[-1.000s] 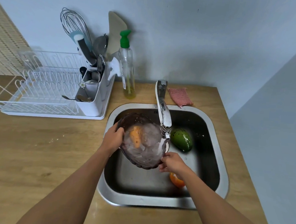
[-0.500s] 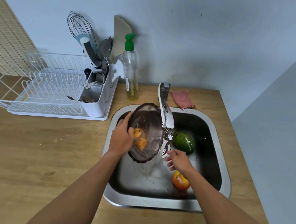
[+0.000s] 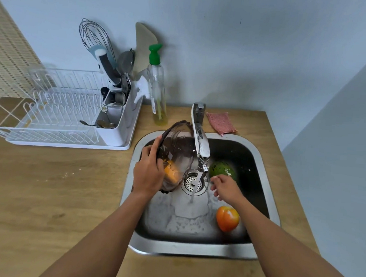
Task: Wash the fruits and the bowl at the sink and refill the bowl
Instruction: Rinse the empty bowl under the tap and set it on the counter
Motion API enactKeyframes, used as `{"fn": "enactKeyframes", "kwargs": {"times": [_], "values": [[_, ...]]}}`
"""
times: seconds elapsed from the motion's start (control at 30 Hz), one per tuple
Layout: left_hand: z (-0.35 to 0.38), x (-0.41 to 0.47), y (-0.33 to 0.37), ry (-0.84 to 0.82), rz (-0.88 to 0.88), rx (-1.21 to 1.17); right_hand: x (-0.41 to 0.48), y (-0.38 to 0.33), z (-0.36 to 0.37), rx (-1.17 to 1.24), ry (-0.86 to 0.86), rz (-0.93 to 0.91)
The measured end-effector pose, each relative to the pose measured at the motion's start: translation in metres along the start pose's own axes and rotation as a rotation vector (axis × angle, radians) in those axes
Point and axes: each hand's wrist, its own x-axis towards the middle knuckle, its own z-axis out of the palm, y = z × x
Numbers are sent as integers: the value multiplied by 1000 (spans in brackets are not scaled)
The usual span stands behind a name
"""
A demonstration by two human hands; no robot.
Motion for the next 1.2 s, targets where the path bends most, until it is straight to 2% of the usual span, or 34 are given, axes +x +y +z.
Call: {"fn": "enactKeyframes", "kwargs": {"times": [0.2, 0.37, 0.47, 0.6, 0.77, 0.9, 1.03, 1.13, 1.2], "values": [[-8, -2, 3, 14, -25, 7, -1, 0, 10, -3, 15, -48], [-16, -3, 3, 42, -37, 17, -8, 0, 9, -67, 19, -17], [-22, -4, 5, 63, -48, -19, -21, -1, 11, -115, -55, 92], [-38, -3, 7, 91, -66, -21, -39, -5, 33, -35, -147, 194], [-61, -7, -5, 118, -105, -2, -62, -16, 69, 29, -245, 250], [-80, -16, -20, 105, -188, -36, -71, -32, 104, 357, -277, 312], [-90, -22, -14, 83, -185, -89, -65, -54, 137, 654, -273, 244], [-92, -29, -4, 13, -106, -78, -72, -61, 152, 687, -158, 269], [-91, -35, -4, -124, -62, -21, -78, -55, 158, 637, -107, 333]]}}
